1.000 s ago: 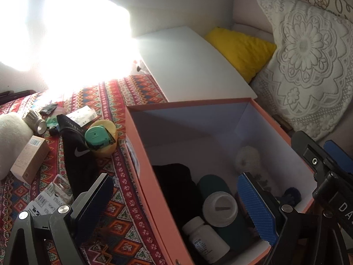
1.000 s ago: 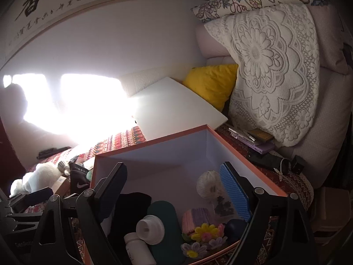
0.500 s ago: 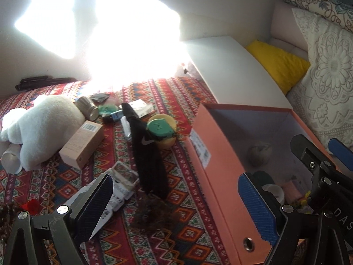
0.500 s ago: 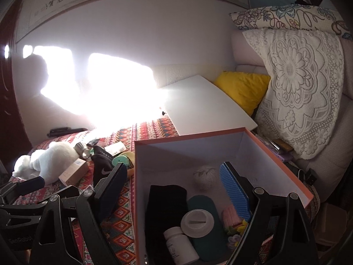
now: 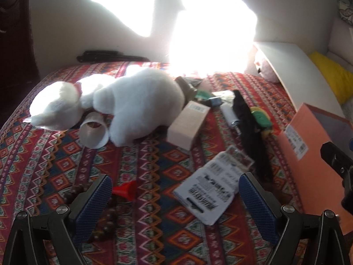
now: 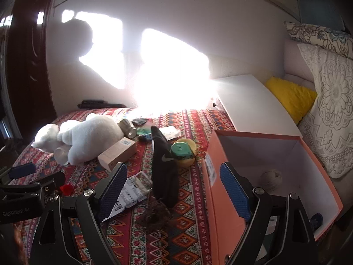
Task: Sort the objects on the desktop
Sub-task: 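Move both tools back to the items on the bedspread, then grasp the battery blister pack with the right tool while the left tool grasps the brown bead bracelet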
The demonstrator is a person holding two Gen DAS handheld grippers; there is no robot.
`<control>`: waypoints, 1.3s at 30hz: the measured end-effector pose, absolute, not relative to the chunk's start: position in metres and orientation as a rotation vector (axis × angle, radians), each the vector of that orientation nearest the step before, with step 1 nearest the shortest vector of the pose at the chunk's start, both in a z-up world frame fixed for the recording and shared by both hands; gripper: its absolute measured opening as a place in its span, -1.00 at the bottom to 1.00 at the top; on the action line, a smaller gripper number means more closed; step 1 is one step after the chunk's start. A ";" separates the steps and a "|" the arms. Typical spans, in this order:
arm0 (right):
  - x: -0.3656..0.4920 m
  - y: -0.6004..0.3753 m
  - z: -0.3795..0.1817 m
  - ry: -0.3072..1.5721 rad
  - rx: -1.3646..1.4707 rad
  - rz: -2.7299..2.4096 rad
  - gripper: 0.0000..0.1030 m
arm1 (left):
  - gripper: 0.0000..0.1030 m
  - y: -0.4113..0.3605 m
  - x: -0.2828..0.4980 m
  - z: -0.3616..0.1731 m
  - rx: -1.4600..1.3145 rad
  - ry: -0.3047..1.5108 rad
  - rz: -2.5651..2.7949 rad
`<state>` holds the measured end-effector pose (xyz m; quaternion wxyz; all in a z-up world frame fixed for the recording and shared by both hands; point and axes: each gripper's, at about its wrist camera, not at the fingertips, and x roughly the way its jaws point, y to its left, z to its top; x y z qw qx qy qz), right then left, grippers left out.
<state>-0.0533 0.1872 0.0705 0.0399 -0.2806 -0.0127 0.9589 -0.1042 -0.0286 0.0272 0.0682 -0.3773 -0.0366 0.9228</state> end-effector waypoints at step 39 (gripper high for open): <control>-0.193 0.080 -0.066 0.153 -1.507 2.942 -0.49 | -0.68 -0.115 -0.127 -0.080 -1.405 -0.105 2.583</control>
